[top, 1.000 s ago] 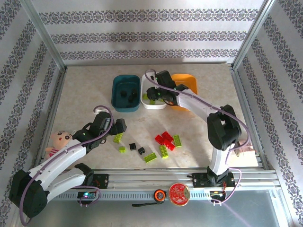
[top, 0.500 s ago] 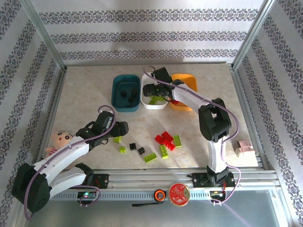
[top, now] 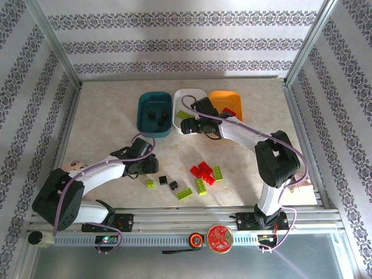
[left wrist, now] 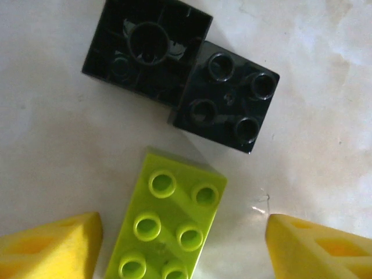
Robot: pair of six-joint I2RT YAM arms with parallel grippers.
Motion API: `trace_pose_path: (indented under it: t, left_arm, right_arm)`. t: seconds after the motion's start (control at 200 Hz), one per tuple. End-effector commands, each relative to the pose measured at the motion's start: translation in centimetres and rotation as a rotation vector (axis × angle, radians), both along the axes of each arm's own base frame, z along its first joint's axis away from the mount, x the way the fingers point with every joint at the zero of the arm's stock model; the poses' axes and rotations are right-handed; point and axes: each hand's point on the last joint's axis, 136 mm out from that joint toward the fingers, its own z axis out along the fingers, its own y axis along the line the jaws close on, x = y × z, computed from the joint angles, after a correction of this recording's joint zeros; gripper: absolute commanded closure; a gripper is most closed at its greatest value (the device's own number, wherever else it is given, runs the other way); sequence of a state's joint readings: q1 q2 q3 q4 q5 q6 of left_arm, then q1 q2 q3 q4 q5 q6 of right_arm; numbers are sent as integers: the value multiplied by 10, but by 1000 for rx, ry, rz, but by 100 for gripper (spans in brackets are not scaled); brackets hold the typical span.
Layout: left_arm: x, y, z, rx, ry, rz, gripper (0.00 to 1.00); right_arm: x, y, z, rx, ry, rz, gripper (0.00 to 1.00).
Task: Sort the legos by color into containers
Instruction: Pick up the lego from the center of the table, then place the lego in the container.
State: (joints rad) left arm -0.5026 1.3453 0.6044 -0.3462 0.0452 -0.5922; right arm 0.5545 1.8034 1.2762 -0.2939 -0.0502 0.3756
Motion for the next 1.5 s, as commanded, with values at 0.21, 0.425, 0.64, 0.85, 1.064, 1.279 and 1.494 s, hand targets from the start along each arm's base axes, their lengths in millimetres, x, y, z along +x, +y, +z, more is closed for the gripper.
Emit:
trace_pose_path:
  t: [0.21,0.425,0.64,0.85,1.064,1.279,1.494]
  left_arm:
    - [12,-17,-7,-41,-20,-42,62]
    - [5,-25,21,-92,-52,-71,72]
    - [44,-59,91,-235,-225,-96,73]
    - [121,-110,124,-324,-326,-113,73]
    - [197,-153,124,-330,-339,-125,73]
    - [241,-171,113,-322,-323,-113,58]
    - [253,-184,138,-364,-350,-129,35]
  right_arm:
    - [-4,-3,27,47,-72,-37,14]
    - [-5,-14,28,42,-95,-82,14]
    - [-15,-36,30,38,-120,-138,14]
    - [-32,-57,22,0,-111,-169,14]
    - [-60,-76,6,-21,-82,-184,14]
    - [-89,-85,-2,-16,-37,-158,14]
    - [-113,-87,-10,-5,20,-135,13]
